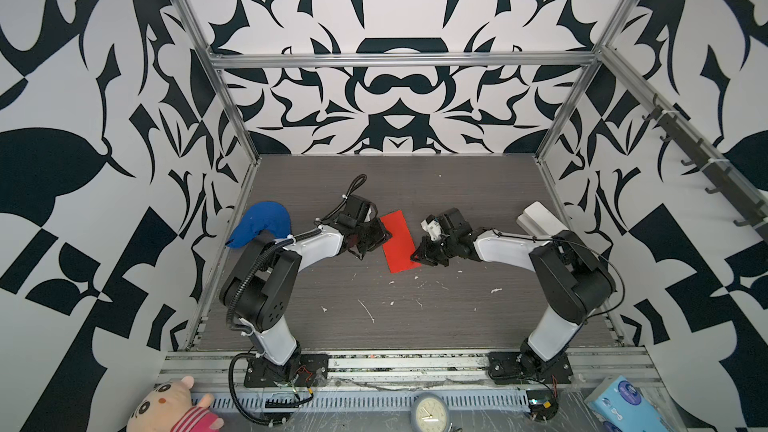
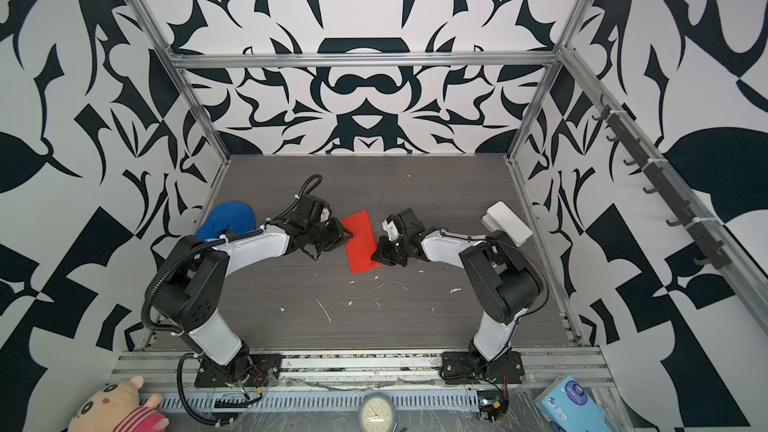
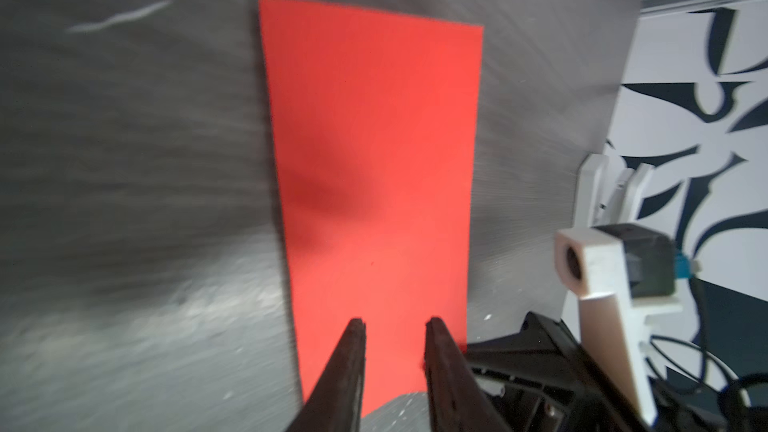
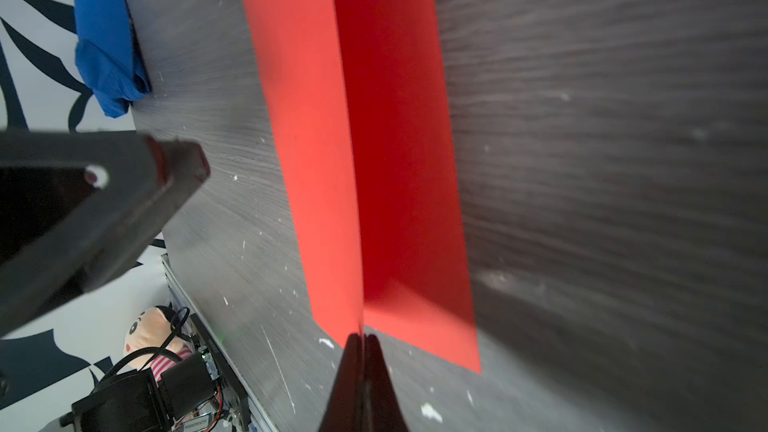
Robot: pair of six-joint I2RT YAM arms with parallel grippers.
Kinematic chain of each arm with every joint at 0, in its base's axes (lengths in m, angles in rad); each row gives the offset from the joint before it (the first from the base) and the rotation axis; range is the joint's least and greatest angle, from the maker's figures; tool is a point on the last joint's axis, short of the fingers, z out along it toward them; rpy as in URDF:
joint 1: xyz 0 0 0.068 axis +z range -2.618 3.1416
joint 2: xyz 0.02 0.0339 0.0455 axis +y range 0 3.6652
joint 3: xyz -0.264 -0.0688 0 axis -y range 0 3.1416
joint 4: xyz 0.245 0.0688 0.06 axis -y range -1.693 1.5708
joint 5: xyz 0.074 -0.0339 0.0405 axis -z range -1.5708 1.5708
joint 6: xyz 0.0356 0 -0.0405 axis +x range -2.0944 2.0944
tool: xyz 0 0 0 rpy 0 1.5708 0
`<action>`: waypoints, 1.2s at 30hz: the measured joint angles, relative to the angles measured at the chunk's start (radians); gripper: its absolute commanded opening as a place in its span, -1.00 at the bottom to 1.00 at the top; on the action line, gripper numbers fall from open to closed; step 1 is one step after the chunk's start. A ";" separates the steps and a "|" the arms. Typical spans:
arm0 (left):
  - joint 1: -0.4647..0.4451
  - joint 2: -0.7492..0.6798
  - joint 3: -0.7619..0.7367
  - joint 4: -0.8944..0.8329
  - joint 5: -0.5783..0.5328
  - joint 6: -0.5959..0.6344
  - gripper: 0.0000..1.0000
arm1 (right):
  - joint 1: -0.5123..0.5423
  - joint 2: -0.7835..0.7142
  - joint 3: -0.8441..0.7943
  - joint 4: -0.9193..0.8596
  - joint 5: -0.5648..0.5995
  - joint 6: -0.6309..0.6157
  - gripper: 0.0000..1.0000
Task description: Fold a paper plane with a square sheet of paper (pick it up from the middle)
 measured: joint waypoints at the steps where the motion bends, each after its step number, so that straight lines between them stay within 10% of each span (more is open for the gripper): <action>1: 0.000 0.009 0.006 0.006 0.003 0.005 -0.52 | -0.001 -0.007 -0.004 -0.002 0.004 0.005 -1.00; 22: 0.006 0.175 0.082 -0.056 -0.008 0.108 -0.69 | -0.003 0.003 -0.007 -0.058 0.016 0.040 -0.69; 36: 0.006 0.180 0.083 -0.055 -0.002 0.113 -0.69 | -0.006 0.003 0.004 -0.066 0.013 0.060 -0.99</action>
